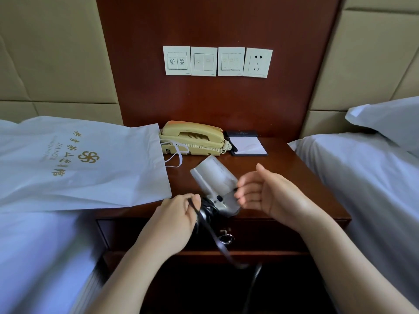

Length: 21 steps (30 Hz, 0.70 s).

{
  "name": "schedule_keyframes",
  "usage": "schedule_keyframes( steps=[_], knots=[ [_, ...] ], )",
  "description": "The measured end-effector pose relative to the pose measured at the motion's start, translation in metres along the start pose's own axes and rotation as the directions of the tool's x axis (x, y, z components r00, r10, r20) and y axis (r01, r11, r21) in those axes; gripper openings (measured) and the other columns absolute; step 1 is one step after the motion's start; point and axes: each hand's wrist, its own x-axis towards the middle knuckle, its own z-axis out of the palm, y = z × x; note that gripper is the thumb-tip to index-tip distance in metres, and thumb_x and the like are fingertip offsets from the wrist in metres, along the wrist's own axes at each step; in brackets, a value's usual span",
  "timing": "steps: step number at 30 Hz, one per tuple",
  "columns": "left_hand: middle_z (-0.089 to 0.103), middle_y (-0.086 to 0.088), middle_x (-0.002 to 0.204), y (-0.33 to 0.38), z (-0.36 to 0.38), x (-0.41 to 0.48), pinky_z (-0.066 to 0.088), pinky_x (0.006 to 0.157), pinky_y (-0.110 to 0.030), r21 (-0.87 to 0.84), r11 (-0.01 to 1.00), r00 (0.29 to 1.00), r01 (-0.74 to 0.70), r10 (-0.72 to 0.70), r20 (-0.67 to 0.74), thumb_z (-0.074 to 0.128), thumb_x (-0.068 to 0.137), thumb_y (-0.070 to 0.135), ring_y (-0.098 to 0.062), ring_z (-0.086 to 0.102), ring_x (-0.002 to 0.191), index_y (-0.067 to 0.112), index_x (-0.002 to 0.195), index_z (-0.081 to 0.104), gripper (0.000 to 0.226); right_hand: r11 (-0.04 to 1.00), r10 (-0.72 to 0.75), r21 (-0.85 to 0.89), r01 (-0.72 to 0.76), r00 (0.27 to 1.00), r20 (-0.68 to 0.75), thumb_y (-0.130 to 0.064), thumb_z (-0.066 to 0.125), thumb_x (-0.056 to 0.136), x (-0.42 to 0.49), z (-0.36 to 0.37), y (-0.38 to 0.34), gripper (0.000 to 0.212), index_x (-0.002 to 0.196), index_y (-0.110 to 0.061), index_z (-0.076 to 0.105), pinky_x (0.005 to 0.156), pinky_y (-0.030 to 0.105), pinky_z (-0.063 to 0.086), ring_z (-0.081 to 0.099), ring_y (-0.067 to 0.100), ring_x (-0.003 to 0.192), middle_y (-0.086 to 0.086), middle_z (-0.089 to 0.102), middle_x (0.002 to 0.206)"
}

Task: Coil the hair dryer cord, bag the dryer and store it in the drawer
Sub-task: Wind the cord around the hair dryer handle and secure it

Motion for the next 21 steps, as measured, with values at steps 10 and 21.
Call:
schedule_keyframes(
  steps=[10,21],
  knots=[
    [0.046,0.001,0.059,0.003,0.011,0.004,0.044,0.067,-0.037,0.057,0.998,0.998,-0.034,0.036,-0.044,0.024,0.093,0.041,-0.030,0.051,0.072,0.024,0.063,0.036,0.036,0.962,0.195,-0.246,-0.116,0.924,0.329,-0.038,0.049,0.087,-0.016,0.042,0.007,0.035,0.089,-0.008,0.067,0.075,0.028,0.056,0.069,0.024,0.082,0.015,0.071,0.089],
    [0.059,-0.010,0.081,-0.009,0.004,0.020,0.042,0.066,-0.036,0.030,0.995,0.983,0.096,-0.090,-0.161,0.040,0.082,0.017,-0.036,0.049,0.078,0.026,0.068,0.043,0.017,0.968,0.250,-0.130,-0.216,0.889,0.384,-0.026,0.050,0.090,-0.010,0.066,0.034,0.018,0.085,-0.011,0.058,0.068,0.024,0.051,0.051,0.008,0.050,-0.003,0.051,0.057]
  ],
)
